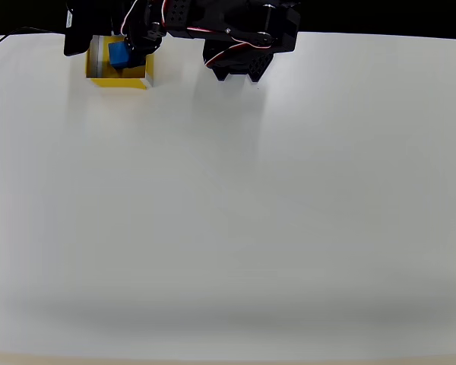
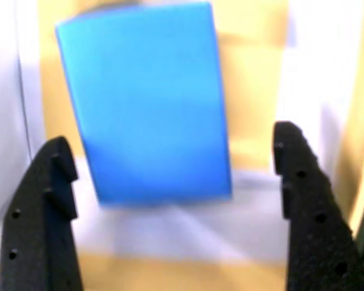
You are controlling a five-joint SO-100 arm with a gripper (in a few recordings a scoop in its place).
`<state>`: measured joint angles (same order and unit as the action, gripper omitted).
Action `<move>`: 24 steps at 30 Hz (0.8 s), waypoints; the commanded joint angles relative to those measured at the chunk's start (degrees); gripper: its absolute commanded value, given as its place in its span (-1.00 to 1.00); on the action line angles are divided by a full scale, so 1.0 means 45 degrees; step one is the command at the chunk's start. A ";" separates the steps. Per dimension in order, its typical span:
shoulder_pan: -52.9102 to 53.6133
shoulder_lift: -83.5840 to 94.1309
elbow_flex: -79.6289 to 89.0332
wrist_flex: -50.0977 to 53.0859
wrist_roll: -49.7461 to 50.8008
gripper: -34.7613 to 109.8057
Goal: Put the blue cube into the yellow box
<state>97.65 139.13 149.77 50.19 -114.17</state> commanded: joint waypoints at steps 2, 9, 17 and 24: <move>0.0430 0.2480 -0.1934 0.3027 -0.0762 -0.06; -0.0605 0.4648 -0.3008 0.6152 -0.1230 -0.06; -0.5215 0.5801 -0.4238 0.7129 0.0352 -0.02; -1.1055 0.6719 -0.3984 0.7070 0.1035 -0.01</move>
<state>60.64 166.64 136.32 82.09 -110.30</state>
